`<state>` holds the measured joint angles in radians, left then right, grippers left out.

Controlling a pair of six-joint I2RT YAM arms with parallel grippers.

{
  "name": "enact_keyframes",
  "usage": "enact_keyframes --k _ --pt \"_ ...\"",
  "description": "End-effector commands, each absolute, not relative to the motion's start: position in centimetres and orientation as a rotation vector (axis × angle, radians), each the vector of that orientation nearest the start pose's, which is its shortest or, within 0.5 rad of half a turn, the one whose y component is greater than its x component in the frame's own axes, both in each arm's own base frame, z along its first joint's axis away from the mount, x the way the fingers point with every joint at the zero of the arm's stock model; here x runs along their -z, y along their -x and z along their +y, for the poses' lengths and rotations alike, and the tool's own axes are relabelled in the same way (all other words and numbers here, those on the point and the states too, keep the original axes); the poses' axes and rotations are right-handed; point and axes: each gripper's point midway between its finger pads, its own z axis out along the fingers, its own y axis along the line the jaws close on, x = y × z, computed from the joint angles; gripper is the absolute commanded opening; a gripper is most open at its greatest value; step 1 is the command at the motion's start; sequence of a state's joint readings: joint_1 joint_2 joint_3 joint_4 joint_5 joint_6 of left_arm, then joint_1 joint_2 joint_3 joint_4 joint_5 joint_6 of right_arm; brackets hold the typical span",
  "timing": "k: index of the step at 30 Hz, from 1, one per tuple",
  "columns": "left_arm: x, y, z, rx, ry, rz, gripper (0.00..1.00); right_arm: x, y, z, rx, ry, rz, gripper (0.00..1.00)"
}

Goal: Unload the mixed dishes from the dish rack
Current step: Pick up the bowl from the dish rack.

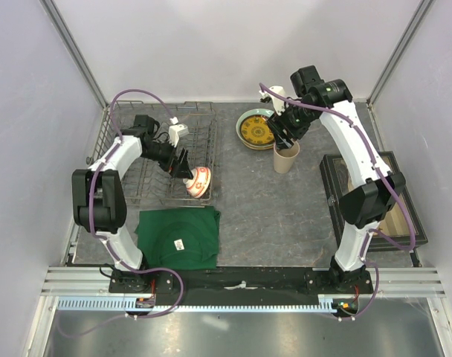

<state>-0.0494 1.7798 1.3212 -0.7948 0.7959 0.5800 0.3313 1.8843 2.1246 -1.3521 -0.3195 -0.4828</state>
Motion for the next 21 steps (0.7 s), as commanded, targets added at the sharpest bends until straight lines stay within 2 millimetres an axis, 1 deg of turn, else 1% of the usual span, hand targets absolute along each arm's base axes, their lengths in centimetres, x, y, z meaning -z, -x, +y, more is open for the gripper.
enact_keyframes --k 1,5,8,14,21 --pt "-11.5 -36.2 -13.5 0.938 -0.935 2.252 0.96 -26.3 -35.4 16.8 -0.412 1.131 2.337 0.68" --pt "-11.2 -36.4 -13.7 0.957 -0.937 2.250 0.95 -26.2 -35.0 16.5 -0.404 1.134 2.340 0.67" --pt "-11.1 -36.0 -14.0 0.993 -0.938 2.240 0.94 -26.0 -35.0 16.4 -0.400 1.132 2.345 0.68" --pt "-10.6 -34.9 -14.2 1.054 -0.959 2.247 0.89 -25.6 -35.0 16.5 -0.408 1.134 2.349 0.67" --pt "-10.0 -34.8 -14.2 1.075 -0.962 2.257 0.84 -25.5 -34.9 16.5 -0.406 1.138 2.351 0.67"
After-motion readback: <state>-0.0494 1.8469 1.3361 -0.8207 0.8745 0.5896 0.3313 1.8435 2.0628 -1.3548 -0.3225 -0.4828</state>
